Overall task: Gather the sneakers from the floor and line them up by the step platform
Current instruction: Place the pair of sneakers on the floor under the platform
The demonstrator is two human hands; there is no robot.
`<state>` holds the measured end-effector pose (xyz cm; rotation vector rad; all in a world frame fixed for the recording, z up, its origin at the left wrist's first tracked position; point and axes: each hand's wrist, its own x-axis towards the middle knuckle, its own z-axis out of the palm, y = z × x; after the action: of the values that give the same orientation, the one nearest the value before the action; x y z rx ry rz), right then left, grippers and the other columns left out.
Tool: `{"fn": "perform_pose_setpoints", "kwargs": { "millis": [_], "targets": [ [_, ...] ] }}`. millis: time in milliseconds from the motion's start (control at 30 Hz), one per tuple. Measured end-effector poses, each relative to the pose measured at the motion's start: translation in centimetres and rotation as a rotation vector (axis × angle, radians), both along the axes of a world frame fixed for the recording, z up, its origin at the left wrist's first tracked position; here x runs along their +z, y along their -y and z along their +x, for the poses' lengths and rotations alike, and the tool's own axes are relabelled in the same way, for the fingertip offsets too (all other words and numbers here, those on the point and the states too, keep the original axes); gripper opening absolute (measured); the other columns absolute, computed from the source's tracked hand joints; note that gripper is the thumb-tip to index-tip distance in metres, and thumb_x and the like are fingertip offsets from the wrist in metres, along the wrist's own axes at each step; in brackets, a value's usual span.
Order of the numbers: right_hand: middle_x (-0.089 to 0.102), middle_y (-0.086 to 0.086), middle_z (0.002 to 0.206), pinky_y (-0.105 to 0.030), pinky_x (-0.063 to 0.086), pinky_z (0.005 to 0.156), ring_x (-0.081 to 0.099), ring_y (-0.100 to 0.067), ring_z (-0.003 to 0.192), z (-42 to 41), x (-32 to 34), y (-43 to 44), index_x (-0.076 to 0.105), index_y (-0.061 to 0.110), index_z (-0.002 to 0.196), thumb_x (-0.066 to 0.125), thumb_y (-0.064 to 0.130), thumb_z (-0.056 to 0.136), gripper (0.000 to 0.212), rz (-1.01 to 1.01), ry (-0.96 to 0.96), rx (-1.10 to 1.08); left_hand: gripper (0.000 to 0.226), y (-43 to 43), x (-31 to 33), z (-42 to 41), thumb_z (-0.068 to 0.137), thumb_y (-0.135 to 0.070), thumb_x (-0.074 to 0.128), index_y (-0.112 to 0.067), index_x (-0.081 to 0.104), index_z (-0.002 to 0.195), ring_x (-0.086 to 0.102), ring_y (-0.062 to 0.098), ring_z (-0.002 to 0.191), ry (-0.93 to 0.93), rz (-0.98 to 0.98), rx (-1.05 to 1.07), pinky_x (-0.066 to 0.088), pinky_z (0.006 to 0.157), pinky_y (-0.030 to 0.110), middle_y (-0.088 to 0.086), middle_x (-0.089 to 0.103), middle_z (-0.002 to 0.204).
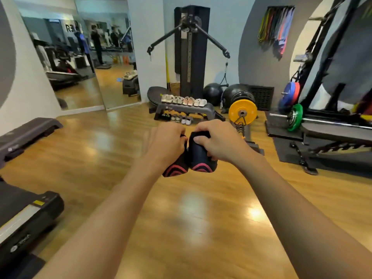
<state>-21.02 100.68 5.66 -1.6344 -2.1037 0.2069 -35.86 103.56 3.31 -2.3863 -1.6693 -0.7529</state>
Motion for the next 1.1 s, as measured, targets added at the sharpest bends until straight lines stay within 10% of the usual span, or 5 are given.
{"fn": "perform_pose_setpoints", "kwargs": {
  "millis": [467,867,1100],
  "targets": [
    [0.065,0.003,0.073,-0.044,0.058,0.068,0.068,-0.02,0.062,5.9,-2.2,-35.5,0.064,0.026,0.107,0.054,0.025,0.095,0.016,-0.094,-0.022,0.007,0.017,-35.1,-2.0,5.6,0.088,-0.036,0.059,-0.022,0.066,0.085,0.06,0.032,0.081,0.027,-0.079,0.011,0.035,0.063,0.033,0.002,0.063,0.081],
    [0.058,0.008,0.079,-0.04,0.054,0.068,0.065,-0.022,0.078,10.8,-4.5,-67.9,0.066,0.026,0.101,0.061,0.029,0.089,0.013,-0.045,-0.122,-0.176,0.015,-70.8,-3.6,11.1,0.088,-0.034,0.06,-0.02,0.064,0.082,0.061,0.034,0.087,0.013,-0.072,-0.188,0.039,0.063,0.034,0.006,0.067,0.086],
    [0.064,-0.001,0.108,-0.042,0.051,0.078,0.06,-0.023,0.095,16.6,-7.7,-87.5,0.056,0.026,0.117,0.069,0.034,0.074,0.046,-0.172,-0.106,-0.203,0.03,-90.8,-5.7,15.7,0.077,-0.042,0.073,-0.018,0.057,0.079,0.059,0.024,0.079,-0.023,-0.362,-0.335,0.044,0.06,0.034,0.0,0.06,0.077]
  ]
}}
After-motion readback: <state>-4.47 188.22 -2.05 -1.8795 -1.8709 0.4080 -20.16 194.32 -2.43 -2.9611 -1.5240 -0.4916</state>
